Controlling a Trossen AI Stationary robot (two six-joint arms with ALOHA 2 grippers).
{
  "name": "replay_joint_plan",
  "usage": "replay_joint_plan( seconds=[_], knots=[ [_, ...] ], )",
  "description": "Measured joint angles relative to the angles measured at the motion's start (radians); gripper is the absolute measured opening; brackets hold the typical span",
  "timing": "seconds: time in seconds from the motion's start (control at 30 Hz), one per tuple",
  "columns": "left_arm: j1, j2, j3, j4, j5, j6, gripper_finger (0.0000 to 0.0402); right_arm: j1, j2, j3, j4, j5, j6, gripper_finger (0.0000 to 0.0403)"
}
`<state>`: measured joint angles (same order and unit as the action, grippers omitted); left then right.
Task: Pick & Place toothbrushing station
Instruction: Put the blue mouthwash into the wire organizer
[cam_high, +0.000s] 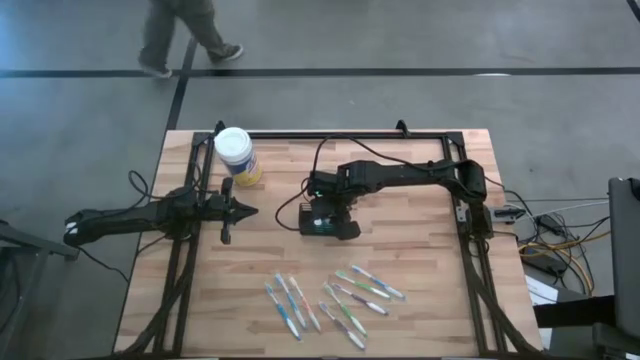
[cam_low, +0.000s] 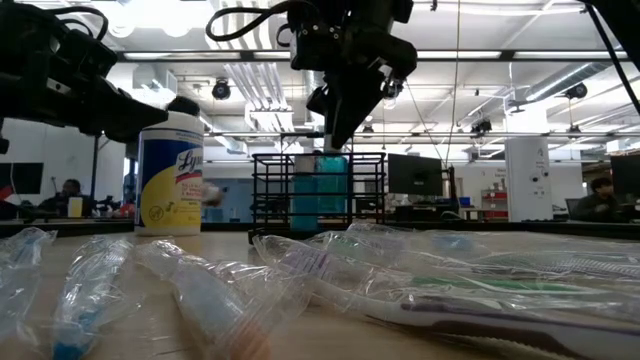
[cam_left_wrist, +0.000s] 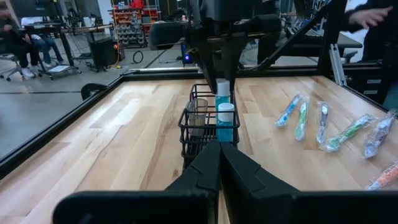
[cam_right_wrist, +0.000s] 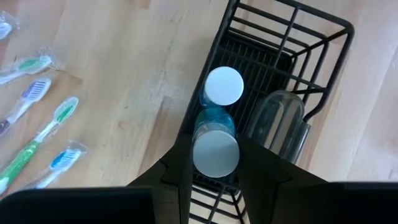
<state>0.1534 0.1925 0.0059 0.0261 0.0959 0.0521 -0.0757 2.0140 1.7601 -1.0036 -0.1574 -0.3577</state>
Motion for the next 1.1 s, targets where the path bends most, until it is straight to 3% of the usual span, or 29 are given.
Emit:
replay_joint_plan(
  seconds=[0.97,1.1],
  knots=[
    [0.0,0.0,0.0,0.002,0.0,0.001,0.0012,-0.001,0.0,-0.08,0.082,0.002,0.036,0.0092],
    [0.0,0.0,0.0,0.002,0.0,0.001,0.0012,-0.001,0.0,-0.081,0.096,0.002,0.026,0.0112]
  ],
)
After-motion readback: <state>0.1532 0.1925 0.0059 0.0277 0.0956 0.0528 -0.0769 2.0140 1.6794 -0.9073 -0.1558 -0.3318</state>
